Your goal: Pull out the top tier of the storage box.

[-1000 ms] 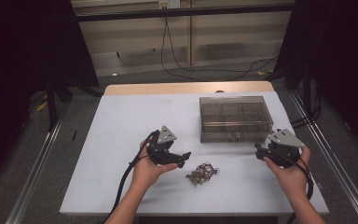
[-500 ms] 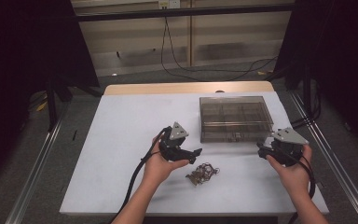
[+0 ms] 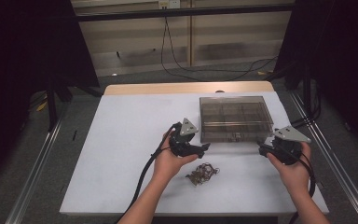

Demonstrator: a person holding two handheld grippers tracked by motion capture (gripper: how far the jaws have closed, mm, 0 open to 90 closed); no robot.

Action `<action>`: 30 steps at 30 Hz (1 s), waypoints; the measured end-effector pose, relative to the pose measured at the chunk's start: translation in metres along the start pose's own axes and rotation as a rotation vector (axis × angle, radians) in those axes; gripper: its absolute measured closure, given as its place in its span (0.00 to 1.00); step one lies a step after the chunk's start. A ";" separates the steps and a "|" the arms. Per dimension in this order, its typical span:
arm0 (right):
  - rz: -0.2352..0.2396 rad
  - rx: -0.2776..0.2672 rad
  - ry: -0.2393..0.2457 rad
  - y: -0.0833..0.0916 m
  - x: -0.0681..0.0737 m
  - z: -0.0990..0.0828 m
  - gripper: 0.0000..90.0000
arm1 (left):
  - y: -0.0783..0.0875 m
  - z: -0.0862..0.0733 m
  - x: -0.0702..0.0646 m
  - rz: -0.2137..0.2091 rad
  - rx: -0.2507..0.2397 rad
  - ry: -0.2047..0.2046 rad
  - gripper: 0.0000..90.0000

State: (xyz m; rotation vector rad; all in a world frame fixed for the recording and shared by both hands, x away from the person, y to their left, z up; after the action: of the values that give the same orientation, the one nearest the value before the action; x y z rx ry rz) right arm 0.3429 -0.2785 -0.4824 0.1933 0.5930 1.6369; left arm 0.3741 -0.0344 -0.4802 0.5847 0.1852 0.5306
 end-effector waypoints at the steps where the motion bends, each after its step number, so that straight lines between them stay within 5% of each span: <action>1: 0.001 -0.001 -0.001 0.000 0.000 0.000 0.36 | -0.001 0.000 0.000 -0.001 -0.002 -0.002 0.31; 15: 0.020 -0.002 -0.018 0.001 -0.002 0.000 0.49 | -0.008 0.006 -0.005 -0.015 -0.021 -0.008 0.50; 30: 0.033 -0.008 0.009 0.001 -0.005 -0.002 0.54 | -0.010 0.004 0.000 0.030 0.016 -0.008 0.77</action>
State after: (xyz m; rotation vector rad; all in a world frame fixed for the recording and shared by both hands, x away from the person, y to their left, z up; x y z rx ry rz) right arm 0.3418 -0.2837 -0.4822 0.1910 0.5923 1.6727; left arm 0.3798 -0.0431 -0.4828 0.6060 0.1737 0.5559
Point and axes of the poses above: each handheld gripper's, and its own axes: y roughly backward along the jaws, z roughly out of its top, x roughly to its left, the point moved 9 cm from there along -y, roughly forward along the jaws, and after that the axes turned 2 degrees about -z, right-handed, at the moved point
